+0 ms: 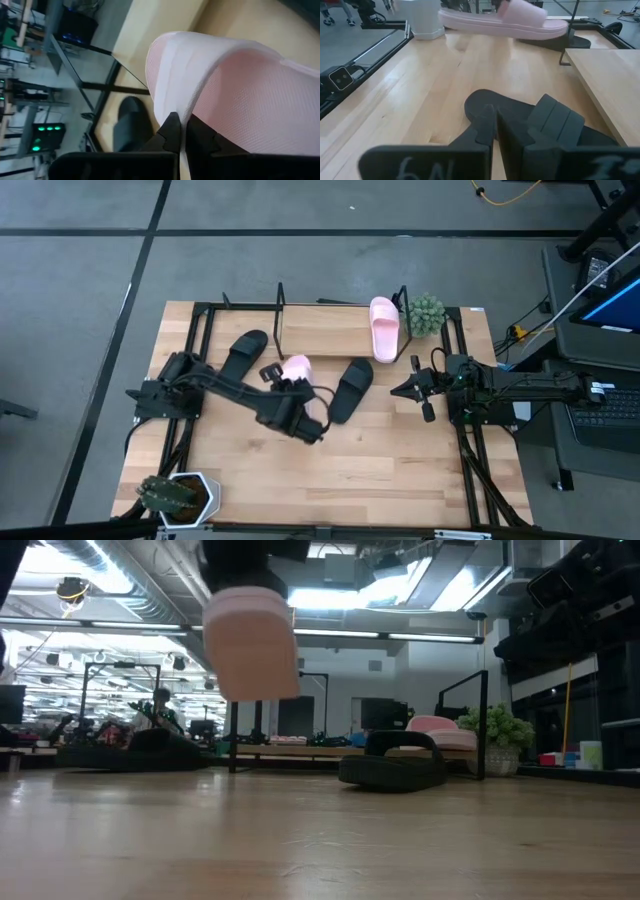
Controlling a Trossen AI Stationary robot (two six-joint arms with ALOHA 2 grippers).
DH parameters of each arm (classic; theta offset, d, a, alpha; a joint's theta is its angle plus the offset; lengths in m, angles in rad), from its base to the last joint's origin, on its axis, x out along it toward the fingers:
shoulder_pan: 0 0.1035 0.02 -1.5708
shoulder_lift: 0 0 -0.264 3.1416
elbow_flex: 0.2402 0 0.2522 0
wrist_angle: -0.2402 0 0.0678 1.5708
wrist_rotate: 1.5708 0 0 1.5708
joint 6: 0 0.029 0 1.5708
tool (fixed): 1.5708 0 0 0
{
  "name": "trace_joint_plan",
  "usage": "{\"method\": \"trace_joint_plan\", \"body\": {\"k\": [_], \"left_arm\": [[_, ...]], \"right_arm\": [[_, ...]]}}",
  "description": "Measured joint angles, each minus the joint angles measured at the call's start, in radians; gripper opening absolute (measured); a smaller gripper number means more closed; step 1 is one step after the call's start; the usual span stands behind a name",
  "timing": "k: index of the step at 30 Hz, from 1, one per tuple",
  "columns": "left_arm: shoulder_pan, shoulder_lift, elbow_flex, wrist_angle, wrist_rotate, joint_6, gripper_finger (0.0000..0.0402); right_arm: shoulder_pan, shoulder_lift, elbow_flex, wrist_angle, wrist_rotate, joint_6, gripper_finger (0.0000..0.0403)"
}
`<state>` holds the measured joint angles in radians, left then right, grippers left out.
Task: Pick and place slides into the shelf
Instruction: Put the pink slipper on the shelf
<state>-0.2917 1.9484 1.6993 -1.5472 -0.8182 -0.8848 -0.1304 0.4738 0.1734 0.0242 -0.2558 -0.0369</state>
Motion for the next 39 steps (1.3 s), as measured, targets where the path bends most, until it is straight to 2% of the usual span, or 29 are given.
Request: {"method": "trace_joint_plan", "body": {"k": [8,15,24,34,39], "left_arm": [[0.121,0.000,0.000,0.125,-0.086,0.190,0.0005],[0.240,0.000,0.000,0.344,-0.132,0.455,0.0003],[0.378,0.000,0.000,0.721,-0.141,0.829,0.0002],[0.455,0.000,0.000,0.967,-0.104,1.049,0.0002],[0.488,0.000,0.000,1.035,0.015,1.080,0.0001]], "right_arm": [[0.000,0.000,0.000,0.000,0.000,-0.023,0.0023],[0.000,0.000,0.000,0.000,0.000,-0.024,0.0023],[0.000,0.000,0.000,0.000,0.000,-0.024,0.0023],[0.000,0.000,0.000,0.000,0.000,-0.024,0.0023],[0.000,0.000,0.000,0.000,0.000,-0.027,0.0023]]}}
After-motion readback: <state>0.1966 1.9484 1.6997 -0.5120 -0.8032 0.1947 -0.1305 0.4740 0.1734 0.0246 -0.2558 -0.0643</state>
